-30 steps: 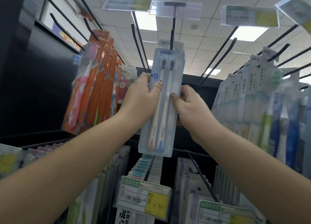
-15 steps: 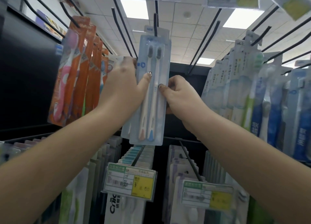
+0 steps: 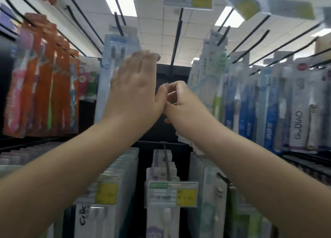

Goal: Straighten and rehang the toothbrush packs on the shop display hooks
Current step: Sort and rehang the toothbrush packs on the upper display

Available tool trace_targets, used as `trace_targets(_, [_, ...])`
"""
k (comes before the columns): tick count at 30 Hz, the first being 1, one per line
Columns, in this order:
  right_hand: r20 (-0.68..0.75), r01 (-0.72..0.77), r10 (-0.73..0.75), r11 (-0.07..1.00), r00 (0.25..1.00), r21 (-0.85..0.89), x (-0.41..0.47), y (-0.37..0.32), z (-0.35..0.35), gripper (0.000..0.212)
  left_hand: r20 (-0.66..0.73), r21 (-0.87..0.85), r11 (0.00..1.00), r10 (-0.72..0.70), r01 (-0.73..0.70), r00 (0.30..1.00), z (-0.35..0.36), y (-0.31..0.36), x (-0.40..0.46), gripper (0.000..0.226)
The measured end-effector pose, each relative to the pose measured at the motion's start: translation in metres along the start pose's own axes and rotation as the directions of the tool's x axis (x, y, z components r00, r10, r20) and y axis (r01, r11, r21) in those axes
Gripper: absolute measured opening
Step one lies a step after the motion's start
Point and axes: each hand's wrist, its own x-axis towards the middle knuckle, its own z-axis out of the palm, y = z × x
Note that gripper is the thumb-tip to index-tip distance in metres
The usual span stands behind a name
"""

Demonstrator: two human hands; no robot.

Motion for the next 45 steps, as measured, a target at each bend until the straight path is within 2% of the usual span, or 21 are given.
trace_targets(4, [0.024,-0.009,0.009,1.0,1.0,0.008,-0.019,0.009,-0.026,0.013,0.032,-0.071,0.997,0.044,-0.042,0.999,0.01,0.026,-0.003,0.052])
trace_targets(8, [0.024,-0.01,0.01,1.0,1.0,0.005,-0.037,0.021,-0.052,0.015,0.02,-0.117,0.986,0.12,-0.117,0.993,0.023,0.053,-0.006,0.047])
trace_targets(12, [0.027,-0.02,0.02,1.0,0.999,-0.009,-0.05,0.028,-0.077,0.024,0.077,-0.158,0.981,0.122,-0.108,0.99,0.031,0.081,-0.009,0.048])
trace_targets(16, [0.041,-0.023,0.024,0.999,0.999,-0.037,-0.068,0.04,-0.104,0.021,0.132,-0.137,0.985,0.124,-0.106,0.984,0.042,0.099,-0.018,0.051])
trace_targets(20, [0.055,-0.051,0.057,0.994,0.997,-0.091,-0.082,0.055,-0.125,0.021,0.201,-0.063,0.997,-0.023,0.037,0.979,0.051,0.102,-0.028,0.054])
trace_targets(24, [0.054,-0.059,0.064,0.994,0.996,-0.089,-0.091,0.068,-0.137,0.022,0.202,0.031,0.969,-0.246,0.245,0.948,0.057,0.094,-0.026,0.08])
trace_targets(26, [0.059,-0.053,0.057,0.996,0.997,-0.074,-0.095,0.073,-0.139,0.023,0.213,0.059,0.952,-0.307,0.302,0.927,0.061,0.092,-0.024,0.094])
trace_targets(28, [0.066,-0.04,0.045,0.997,0.997,-0.066,-0.098,0.076,-0.139,0.023,0.246,0.042,0.938,-0.344,0.345,0.906,0.066,0.093,-0.022,0.099])
trace_targets(30, [0.074,-0.025,0.03,0.998,0.997,-0.065,-0.099,0.078,-0.141,0.023,0.284,-0.015,0.92,-0.372,0.392,0.884,0.069,0.094,-0.019,0.088])
trace_targets(33, [0.082,-0.003,0.008,0.998,0.997,-0.064,-0.098,0.08,-0.145,0.022,0.307,-0.108,0.877,-0.419,0.469,0.854,0.07,0.094,-0.016,0.052])
trace_targets(35, [0.085,0.008,-0.003,0.998,0.996,-0.055,-0.097,0.081,-0.149,0.022,0.306,-0.151,0.845,-0.453,0.513,0.837,0.068,0.091,-0.014,0.037])
trace_targets(39, [0.085,0.016,-0.013,0.999,0.996,-0.037,-0.095,0.086,-0.154,0.023,0.339,-0.233,0.796,-0.472,0.558,0.814,0.064,0.086,-0.012,0.03])
trace_targets(45, [0.08,0.007,-0.004,0.999,0.997,-0.04,-0.092,0.097,-0.159,0.022,0.419,-0.361,0.67,-0.504,0.648,0.755,0.055,0.08,-0.009,0.028])
